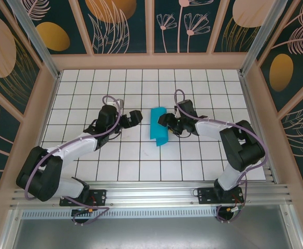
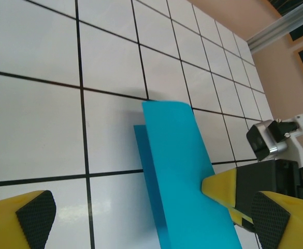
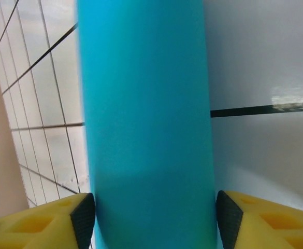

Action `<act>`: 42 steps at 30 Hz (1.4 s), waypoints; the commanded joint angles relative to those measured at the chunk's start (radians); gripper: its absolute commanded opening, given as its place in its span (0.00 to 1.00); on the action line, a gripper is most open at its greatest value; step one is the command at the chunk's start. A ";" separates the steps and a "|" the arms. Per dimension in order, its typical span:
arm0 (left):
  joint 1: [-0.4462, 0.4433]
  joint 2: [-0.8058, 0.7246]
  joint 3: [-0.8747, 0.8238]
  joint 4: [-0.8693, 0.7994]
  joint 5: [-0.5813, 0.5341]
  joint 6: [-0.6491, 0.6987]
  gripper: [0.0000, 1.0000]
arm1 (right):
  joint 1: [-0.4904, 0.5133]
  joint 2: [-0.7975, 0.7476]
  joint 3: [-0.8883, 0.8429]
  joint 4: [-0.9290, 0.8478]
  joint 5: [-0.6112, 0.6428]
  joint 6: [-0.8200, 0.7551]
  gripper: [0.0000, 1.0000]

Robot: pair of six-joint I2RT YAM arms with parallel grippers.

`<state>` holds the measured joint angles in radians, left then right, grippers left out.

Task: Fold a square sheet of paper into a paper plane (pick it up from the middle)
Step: Fold the square sheet of paper in half at the center of the table.

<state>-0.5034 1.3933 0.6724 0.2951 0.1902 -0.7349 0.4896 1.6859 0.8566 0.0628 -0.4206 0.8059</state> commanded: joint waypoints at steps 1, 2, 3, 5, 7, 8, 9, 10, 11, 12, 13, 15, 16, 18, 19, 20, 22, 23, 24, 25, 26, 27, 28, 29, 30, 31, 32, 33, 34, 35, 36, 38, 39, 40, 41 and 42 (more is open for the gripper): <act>-0.001 0.026 0.020 0.030 0.045 0.001 0.98 | -0.006 0.009 0.012 -0.070 0.071 -0.046 0.73; -0.001 0.031 0.022 0.031 0.049 0.003 0.98 | -0.007 0.010 0.022 -0.090 0.079 -0.061 0.76; -0.001 0.038 0.025 0.030 0.053 0.003 0.99 | -0.007 0.012 0.031 -0.115 0.092 -0.076 0.79; -0.001 0.045 0.029 0.032 0.060 0.007 0.98 | -0.008 0.013 0.050 -0.160 0.121 -0.100 0.81; -0.001 0.052 0.033 0.029 0.067 0.011 0.98 | -0.015 0.011 0.067 -0.200 0.146 -0.123 0.82; -0.001 0.055 0.036 0.029 0.070 0.011 0.99 | -0.020 0.013 0.074 -0.216 0.150 -0.138 0.82; -0.001 0.058 0.037 0.029 0.076 0.014 0.98 | -0.027 0.015 0.082 -0.229 0.151 -0.154 0.83; -0.001 0.062 0.040 0.029 0.084 0.015 0.99 | -0.031 0.017 0.090 -0.241 0.149 -0.170 0.83; -0.001 0.067 0.043 0.031 0.092 0.017 0.99 | -0.038 0.024 0.099 -0.258 0.152 -0.186 0.83; 0.000 0.075 0.048 0.029 0.100 0.019 0.99 | -0.044 0.033 0.107 -0.268 0.151 -0.202 0.82; -0.001 0.081 0.053 0.028 0.107 0.020 0.99 | -0.048 0.041 0.113 -0.272 0.139 -0.220 0.82; -0.001 0.092 0.060 0.028 0.121 0.020 0.96 | -0.049 0.070 0.133 -0.293 0.107 -0.271 0.81; -0.001 0.095 0.062 0.029 0.126 0.019 0.95 | -0.049 0.085 0.141 -0.305 0.089 -0.298 0.81; -0.003 0.102 0.067 0.032 0.136 0.018 0.94 | -0.048 0.113 0.150 -0.323 0.059 -0.336 0.81; -0.003 0.103 0.067 0.033 0.140 0.014 0.94 | -0.048 0.122 0.150 -0.325 0.053 -0.349 0.81; -0.004 0.104 0.066 0.037 0.142 0.014 0.93 | -0.048 0.131 0.154 -0.331 0.041 -0.367 0.82; -0.006 0.107 0.067 0.038 0.144 0.011 0.93 | -0.048 0.142 0.164 -0.349 0.041 -0.390 0.82; -0.007 0.108 0.067 0.038 0.143 0.010 0.93 | -0.048 0.146 0.167 -0.353 0.033 -0.405 0.83; -0.007 0.109 0.067 0.038 0.142 0.008 0.93 | -0.048 0.151 0.170 -0.358 0.032 -0.418 0.83; -0.006 0.110 0.067 0.038 0.140 0.006 0.94 | -0.048 0.155 0.175 -0.363 0.032 -0.424 0.84; -0.007 0.112 0.067 0.039 0.140 0.005 0.94 | -0.048 0.163 0.181 -0.368 0.013 -0.442 0.84; -0.009 0.114 0.069 0.041 0.141 0.002 0.94 | -0.045 0.168 0.187 -0.376 0.004 -0.458 0.85; -0.008 0.116 0.071 0.040 0.142 0.003 0.94 | -0.043 0.171 0.188 -0.382 0.014 -0.461 0.85; -0.008 0.116 0.073 0.040 0.143 0.003 0.94 | -0.042 0.174 0.191 -0.390 0.022 -0.465 0.86; -0.010 0.118 0.075 0.039 0.143 0.002 0.93 | -0.041 0.180 0.196 -0.404 0.020 -0.484 0.87; -0.011 0.118 0.077 0.038 0.143 0.002 0.93 | -0.037 0.186 0.206 -0.422 0.029 -0.498 0.87; -0.011 0.119 0.077 0.038 0.143 0.002 0.93 | -0.031 0.192 0.216 -0.441 0.052 -0.508 0.88; -0.011 0.121 0.079 0.038 0.144 0.002 0.93 | -0.030 0.195 0.224 -0.456 0.072 -0.514 0.88; -0.011 0.122 0.080 0.038 0.145 0.002 0.93 | -0.027 0.199 0.230 -0.467 0.079 -0.521 0.87; -0.011 0.126 0.083 0.038 0.146 0.002 0.93 | -0.025 0.203 0.240 -0.481 0.088 -0.529 0.87; -0.011 0.127 0.084 0.038 0.146 0.002 0.93 | -0.022 0.208 0.247 -0.492 0.108 -0.530 0.87; -0.011 0.128 0.085 0.038 0.147 0.002 0.92 | -0.014 0.219 0.263 -0.514 0.132 -0.538 0.87; -0.010 0.127 0.085 0.038 0.147 0.002 0.92 | -0.007 0.224 0.270 -0.523 0.144 -0.540 0.87; -0.010 0.128 0.085 0.039 0.147 0.002 0.92 | -0.004 0.230 0.276 -0.530 0.154 -0.540 0.88; -0.011 0.128 0.085 0.041 0.148 0.001 0.90 | 0.003 0.237 0.285 -0.542 0.165 -0.544 0.88; -0.012 0.127 0.085 0.041 0.148 -0.001 0.90 | 0.011 0.243 0.295 -0.553 0.181 -0.545 0.89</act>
<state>-0.5072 1.5093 0.7334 0.3042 0.3183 -0.7315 0.4732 1.8576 1.1454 -0.4213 -0.2970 0.2943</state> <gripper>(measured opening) 0.905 0.884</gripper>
